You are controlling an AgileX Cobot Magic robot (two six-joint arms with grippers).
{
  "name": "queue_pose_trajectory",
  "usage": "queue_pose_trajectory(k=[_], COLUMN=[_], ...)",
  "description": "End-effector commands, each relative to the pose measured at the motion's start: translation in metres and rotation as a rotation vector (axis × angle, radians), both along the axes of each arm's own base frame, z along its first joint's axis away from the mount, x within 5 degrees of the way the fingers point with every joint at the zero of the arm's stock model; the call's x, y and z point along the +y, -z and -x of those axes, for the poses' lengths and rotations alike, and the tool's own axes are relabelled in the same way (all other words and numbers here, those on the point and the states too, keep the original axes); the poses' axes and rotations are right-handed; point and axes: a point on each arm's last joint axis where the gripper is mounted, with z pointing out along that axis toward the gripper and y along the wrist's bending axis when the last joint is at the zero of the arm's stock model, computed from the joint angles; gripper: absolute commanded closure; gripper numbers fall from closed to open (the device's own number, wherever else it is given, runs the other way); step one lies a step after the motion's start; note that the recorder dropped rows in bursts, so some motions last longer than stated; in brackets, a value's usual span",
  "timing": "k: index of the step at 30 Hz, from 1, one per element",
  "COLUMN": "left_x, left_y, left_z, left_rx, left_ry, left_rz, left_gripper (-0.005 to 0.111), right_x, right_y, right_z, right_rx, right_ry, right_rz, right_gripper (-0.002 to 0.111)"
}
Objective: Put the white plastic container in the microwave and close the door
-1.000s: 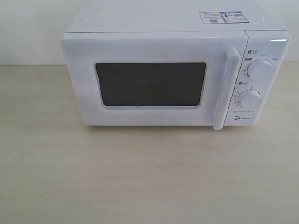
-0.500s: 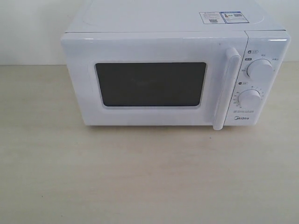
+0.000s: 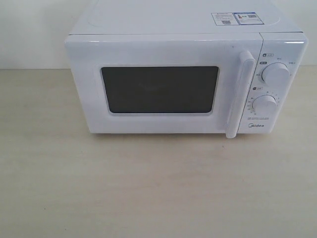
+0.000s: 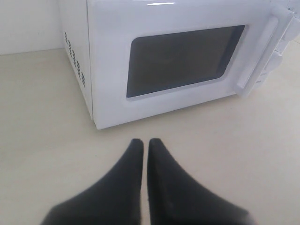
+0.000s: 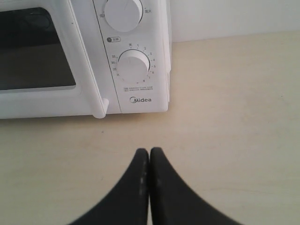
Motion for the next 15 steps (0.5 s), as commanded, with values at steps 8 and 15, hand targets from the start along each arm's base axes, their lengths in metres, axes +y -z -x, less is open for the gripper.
queue_pose_trajectory(k=[8,15], left_x=[0.003,0.03], left_y=[-0.001,0.001], left_z=[0.002,0.015], left_rx=[-0.065,-0.325], left_ry=[0.01,-0.212], left_rz=[-0.067,-0.098], left_gripper=[0.102,0.102], right_x=[0.0,0.0], right_y=[0.0,0.0], right_z=[0.0,0.0], right_rx=[-0.006,-0.006], right_ry=[-0.001,-0.001], right_rz=[0.012,0.012], right_gripper=[0.109,0.109])
